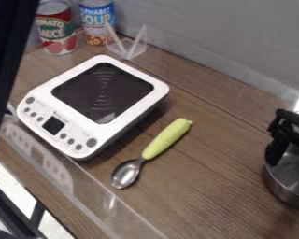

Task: Put silver pot on the white and black stove top

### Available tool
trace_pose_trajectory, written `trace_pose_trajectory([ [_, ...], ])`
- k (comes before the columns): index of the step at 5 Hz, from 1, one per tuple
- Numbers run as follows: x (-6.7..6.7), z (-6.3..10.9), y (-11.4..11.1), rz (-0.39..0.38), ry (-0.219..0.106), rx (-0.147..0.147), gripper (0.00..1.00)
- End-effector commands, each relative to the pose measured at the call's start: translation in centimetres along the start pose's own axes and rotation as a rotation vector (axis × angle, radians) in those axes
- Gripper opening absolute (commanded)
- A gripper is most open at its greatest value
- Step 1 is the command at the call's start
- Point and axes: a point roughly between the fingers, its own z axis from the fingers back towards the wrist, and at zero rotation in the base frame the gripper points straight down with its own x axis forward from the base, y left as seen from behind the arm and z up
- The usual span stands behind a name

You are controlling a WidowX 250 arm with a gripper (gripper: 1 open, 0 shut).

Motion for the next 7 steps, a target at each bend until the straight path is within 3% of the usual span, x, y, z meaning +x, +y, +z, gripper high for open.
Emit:
trace_pose_trajectory([
  [1, 0.9, 2.2, 0.4, 0.008, -0.052, -0.027, 1.0],
  [7, 0.2, 4.5, 1.3, -0.009, -0.032, -0.037, 1.0],
])
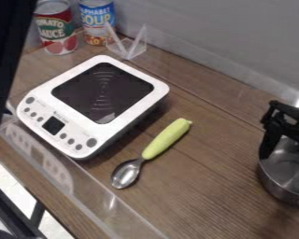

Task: Put silver pot on the white and black stove top

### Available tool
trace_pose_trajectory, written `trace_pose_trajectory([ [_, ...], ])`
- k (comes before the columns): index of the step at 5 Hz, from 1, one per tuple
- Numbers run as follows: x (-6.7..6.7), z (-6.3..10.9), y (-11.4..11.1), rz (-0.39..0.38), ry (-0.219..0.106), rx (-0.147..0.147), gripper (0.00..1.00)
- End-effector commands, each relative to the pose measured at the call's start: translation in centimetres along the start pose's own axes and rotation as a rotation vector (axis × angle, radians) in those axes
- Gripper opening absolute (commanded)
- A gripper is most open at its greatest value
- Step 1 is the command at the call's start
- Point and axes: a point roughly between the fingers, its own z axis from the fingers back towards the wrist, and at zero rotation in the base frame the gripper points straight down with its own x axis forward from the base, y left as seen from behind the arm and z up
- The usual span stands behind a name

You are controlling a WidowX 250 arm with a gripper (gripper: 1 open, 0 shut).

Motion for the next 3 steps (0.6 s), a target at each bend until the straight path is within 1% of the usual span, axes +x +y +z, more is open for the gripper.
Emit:
trace_pose_trajectory([
  [1, 0.28, 4.0, 0.21, 0.006, -0.097, -0.064, 1.0],
  [3, 0.07, 4.26, 0.17, -0.002, -0.088, -0.069, 1.0],
])
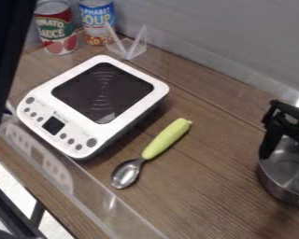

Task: Put silver pot on the white and black stove top

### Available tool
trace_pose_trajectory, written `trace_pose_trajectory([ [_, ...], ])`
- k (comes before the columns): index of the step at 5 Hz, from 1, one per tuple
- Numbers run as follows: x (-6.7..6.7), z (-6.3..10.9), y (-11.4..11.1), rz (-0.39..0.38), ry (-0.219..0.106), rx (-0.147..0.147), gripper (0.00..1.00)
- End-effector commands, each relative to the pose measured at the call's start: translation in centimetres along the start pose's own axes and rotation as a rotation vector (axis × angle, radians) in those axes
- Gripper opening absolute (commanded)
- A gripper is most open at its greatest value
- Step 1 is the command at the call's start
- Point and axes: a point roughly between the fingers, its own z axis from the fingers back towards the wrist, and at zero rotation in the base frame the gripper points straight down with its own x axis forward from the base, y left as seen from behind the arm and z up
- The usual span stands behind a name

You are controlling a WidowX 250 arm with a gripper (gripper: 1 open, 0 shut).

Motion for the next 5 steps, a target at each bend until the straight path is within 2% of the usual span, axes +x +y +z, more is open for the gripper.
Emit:
trace_pose_trajectory([
  [1, 0.1, 4.3, 0.2, 0.002, -0.105, -0.067, 1.0],
  [5, -0.3, 5.5, 0.4, -0.014, -0.097, -0.071, 1.0],
])
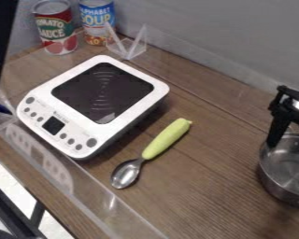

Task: Put silver pot on the white and black stove top

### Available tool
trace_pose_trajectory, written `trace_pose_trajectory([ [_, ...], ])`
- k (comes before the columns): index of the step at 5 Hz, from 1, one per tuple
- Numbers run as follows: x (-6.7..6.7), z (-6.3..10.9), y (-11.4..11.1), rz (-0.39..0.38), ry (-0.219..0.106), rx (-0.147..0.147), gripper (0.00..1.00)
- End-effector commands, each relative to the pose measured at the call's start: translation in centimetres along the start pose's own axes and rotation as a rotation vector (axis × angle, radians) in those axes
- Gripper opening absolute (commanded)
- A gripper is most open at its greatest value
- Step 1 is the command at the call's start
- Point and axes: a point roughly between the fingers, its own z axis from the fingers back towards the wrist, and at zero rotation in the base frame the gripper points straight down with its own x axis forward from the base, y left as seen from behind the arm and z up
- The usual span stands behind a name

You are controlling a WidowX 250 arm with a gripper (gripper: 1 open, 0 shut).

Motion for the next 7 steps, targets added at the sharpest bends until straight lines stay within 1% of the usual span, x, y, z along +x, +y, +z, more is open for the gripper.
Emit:
trace_pose_trajectory([
  [1, 0.1, 4.0, 0.6, 0.01, -0.094, -0.052, 1.0],
  [4, -0.3, 5.5, 1.3, 0.008, -0.085, -0.047, 1.0],
  [5, -0.4, 5.6, 1.4, 0.012, -0.079, -0.045, 1.0],
  [7, -0.3, 3.5, 1.4, 0.023, -0.05, -0.054, 1.0],
])
